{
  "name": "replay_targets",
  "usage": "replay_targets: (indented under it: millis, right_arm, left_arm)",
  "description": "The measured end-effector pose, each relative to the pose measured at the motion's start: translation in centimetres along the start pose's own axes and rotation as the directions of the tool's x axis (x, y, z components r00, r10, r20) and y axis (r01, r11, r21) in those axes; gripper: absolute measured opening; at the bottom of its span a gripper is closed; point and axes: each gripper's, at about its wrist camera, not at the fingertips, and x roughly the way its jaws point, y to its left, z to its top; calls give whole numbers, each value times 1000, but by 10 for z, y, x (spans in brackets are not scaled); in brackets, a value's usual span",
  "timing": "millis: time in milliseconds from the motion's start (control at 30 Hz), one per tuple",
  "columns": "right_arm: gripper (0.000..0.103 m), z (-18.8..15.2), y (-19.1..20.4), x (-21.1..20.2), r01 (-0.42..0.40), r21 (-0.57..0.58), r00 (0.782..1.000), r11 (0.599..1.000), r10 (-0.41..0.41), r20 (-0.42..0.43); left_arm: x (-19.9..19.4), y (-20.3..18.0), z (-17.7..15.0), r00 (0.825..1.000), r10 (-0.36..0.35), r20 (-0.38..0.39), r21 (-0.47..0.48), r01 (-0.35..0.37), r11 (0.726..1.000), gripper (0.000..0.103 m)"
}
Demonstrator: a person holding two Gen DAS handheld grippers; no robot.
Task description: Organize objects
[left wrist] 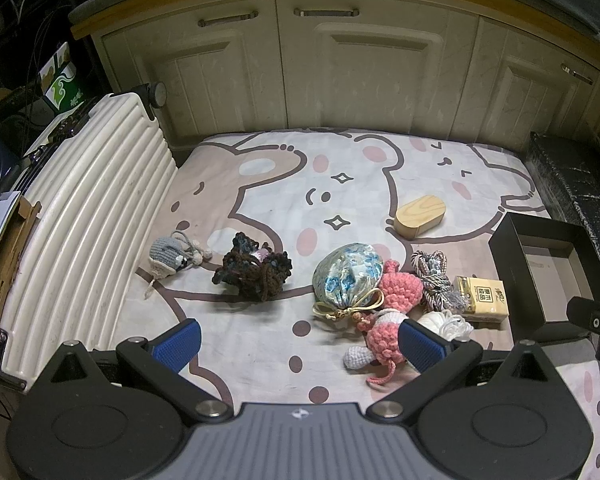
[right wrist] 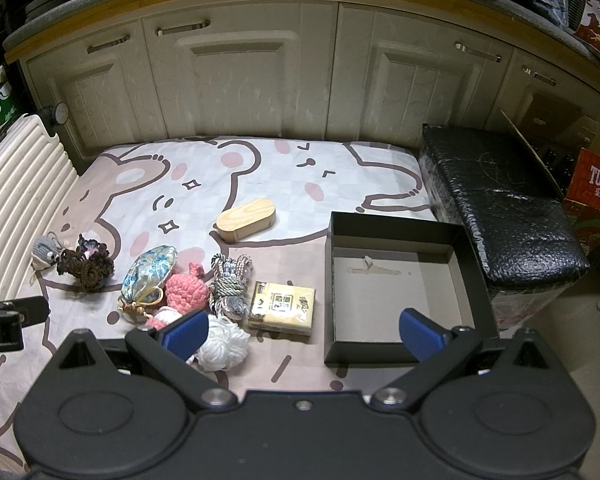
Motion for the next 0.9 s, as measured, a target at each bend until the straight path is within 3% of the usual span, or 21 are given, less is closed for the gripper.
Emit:
replay_targets:
  millis: [900]
  right_arm:
    - [103, 0, -1, 0, 3, 2, 1000, 1000, -3, -1]
  left_arm:
    - [0, -1, -2, 1000, -11, 1, 16, 11, 1000, 103]
